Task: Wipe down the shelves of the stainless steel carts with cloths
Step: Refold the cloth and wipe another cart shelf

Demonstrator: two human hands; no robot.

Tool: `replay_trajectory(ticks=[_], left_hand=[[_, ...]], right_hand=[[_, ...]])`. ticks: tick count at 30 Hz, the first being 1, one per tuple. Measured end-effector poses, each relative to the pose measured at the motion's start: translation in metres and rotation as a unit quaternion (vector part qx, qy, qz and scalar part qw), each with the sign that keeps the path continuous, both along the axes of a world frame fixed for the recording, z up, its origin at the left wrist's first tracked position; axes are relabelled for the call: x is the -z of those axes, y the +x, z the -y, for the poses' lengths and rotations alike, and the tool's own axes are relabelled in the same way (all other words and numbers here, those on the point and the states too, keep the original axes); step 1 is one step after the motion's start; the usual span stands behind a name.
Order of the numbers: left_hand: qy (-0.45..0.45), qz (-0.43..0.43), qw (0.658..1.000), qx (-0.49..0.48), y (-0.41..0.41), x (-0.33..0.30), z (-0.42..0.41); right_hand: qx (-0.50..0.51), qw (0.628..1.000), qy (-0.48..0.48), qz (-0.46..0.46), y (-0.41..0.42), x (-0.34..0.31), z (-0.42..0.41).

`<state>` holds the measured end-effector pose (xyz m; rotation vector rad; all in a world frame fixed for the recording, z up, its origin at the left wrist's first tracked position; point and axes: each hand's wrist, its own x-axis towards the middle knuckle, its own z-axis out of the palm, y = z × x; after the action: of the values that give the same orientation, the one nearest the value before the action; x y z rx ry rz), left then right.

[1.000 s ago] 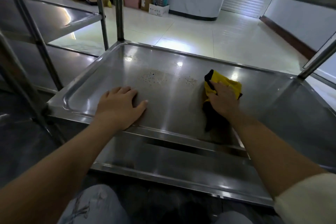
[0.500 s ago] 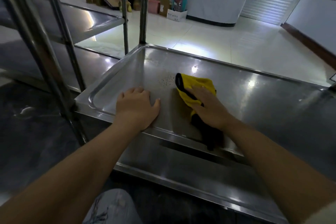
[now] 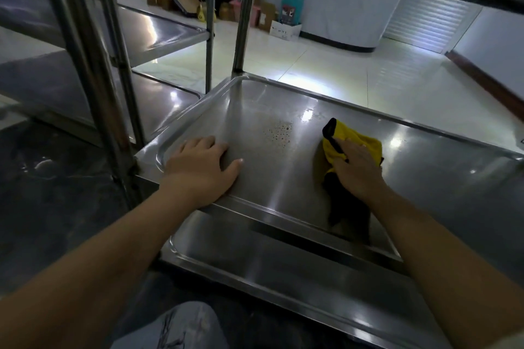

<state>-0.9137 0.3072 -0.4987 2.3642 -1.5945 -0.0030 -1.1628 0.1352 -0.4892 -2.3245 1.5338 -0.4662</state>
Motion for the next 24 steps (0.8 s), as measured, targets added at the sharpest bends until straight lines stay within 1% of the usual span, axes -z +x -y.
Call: replay_trajectory(ticks=[3,7,9,11,14,19,21,24], left_hand=[[-0.006,0.001,1.000,-0.022,0.001,0.002,0.001],[-0.009,0.006,0.999,-0.048,0.002,0.005,0.002],[-0.012,0.008,0.998,-0.060,0.002,0.004,0.002],[-0.016,0.001,0.998,-0.068,0.002,0.002,0.002],[-0.015,-0.001,0.998,-0.068,0.000,0.001,0.000],[-0.012,0.010,0.997,-0.069,0.000,0.001,-0.002],[-0.012,0.015,0.997,-0.068,-0.002,0.002,-0.004],[-0.016,0.014,0.998,-0.064,-0.004,0.003,-0.005]], right_hand=[[-0.015,1.000,0.003,0.002,0.036,-0.006,0.015],[-0.034,0.994,0.055,0.083,0.090,-0.014,0.029],[-0.047,0.992,0.081,0.085,0.113,-0.017,0.031],[-0.085,0.988,0.092,0.087,0.125,-0.017,0.026],[-0.148,0.982,0.081,0.081,0.108,-0.015,0.004],[-0.271,0.962,0.013,0.038,0.038,-0.005,-0.040],[-0.279,0.960,0.010,0.029,0.026,-0.004,-0.041],[-0.245,0.969,-0.019,0.037,0.044,-0.005,-0.025]])
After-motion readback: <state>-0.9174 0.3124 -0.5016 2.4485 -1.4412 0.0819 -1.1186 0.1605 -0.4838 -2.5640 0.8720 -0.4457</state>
